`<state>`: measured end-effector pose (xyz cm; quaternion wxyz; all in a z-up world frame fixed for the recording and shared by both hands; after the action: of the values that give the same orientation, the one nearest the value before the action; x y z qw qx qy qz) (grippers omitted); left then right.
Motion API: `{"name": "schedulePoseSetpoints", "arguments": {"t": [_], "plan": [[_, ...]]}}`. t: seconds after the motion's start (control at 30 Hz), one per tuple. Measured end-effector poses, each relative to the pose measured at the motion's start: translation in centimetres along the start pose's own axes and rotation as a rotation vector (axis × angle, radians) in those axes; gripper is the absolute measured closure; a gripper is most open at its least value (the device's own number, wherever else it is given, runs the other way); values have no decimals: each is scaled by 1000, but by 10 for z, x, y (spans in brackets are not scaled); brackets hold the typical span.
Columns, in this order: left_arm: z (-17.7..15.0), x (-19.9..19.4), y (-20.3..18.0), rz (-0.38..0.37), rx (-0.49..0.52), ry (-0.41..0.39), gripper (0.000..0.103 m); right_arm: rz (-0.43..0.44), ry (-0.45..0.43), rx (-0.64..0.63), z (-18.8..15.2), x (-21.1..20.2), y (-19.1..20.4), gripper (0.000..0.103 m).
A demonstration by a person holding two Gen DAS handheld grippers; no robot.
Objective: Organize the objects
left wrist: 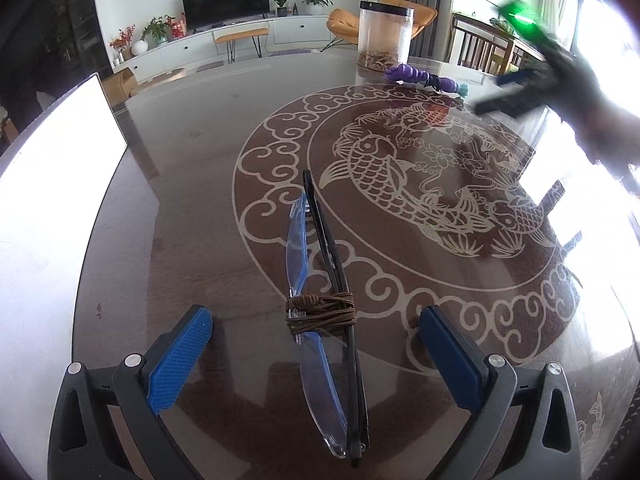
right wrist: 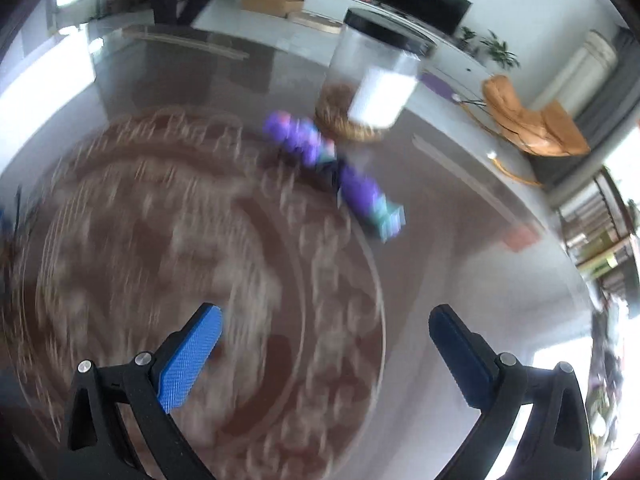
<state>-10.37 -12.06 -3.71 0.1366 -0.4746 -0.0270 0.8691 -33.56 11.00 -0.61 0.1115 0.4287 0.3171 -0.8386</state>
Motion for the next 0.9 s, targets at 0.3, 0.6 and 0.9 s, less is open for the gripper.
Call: {"name": "schedulePoseSetpoints", "arguments": {"t": [0.3,0.6,0.9], "plan": [[2,0,1,-1,-1,-2,0,119,109,149,84,77,-10,44],[7,2,1,2,-1,-2,0,125,185,322,32,41,2,80],[7,3,1,2,-1,-2,0,131,46,564,-139,-89,72,75]]}}
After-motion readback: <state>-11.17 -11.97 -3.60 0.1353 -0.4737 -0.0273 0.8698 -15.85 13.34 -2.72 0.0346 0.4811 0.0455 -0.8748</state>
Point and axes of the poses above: each gripper's, at about its wrist camera, not at the fingertips, and x roughly the way its jaws point, y to its left, z to its top, the point moved 1 cm from there along x, roughly the way its jaws point, and after that the axes turned 12 degrees about -z, right-handed, at the moved point
